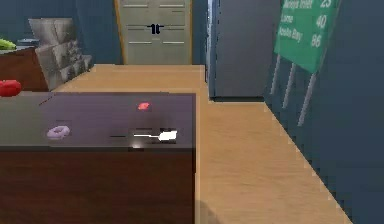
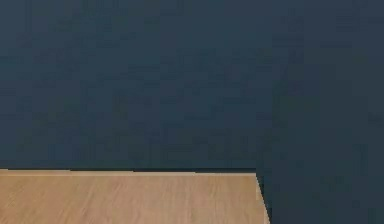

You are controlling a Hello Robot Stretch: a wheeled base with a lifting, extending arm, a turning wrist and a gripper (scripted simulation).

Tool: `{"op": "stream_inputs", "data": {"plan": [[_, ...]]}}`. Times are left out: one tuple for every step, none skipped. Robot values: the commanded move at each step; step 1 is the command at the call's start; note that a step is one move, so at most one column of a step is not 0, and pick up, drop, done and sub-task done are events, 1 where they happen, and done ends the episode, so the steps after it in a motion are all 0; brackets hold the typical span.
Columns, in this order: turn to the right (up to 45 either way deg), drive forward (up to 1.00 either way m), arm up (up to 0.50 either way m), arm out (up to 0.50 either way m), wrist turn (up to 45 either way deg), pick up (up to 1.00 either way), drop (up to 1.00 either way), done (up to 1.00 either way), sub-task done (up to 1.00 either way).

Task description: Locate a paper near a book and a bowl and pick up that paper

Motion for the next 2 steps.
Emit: {"op": "stream_inputs", "data": {"plan": [[-45.0,0.0,0.0,0.0,0.0,0.0,0.0,0.0,0.0],[-45.0,0.0,0.0,0.0,0.0,0.0,0.0,0.0,0.0]]}}
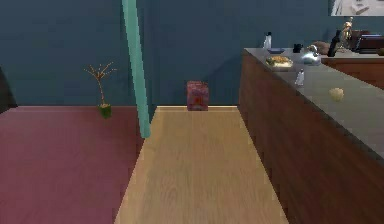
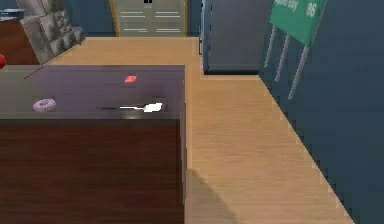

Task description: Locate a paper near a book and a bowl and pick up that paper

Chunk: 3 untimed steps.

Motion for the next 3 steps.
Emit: {"op": "stream_inputs", "data": {"plan": [[-9.0,0.0,0.0,0.0,0.0,0.0,0.0,0.0,0.0],[0.0,0.6,0.0,0.0,0.0,0.0,0.0,0.0,0.0],[-21.0,0.0,0.0,0.0,0.0,0.0,0.0,0.0,0.0]]}}
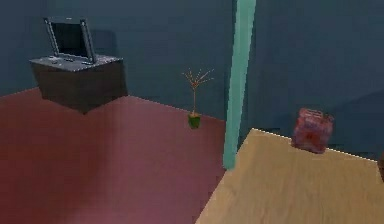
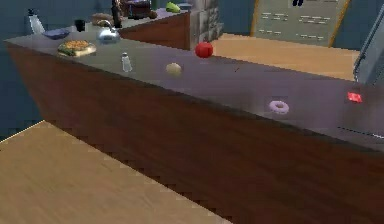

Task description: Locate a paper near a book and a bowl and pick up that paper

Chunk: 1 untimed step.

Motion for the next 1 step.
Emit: {"op": "stream_inputs", "data": {"plan": [[-3.0,0.0,0.0,0.0,0.0,0.0,0.0,0.0,0.0]]}}
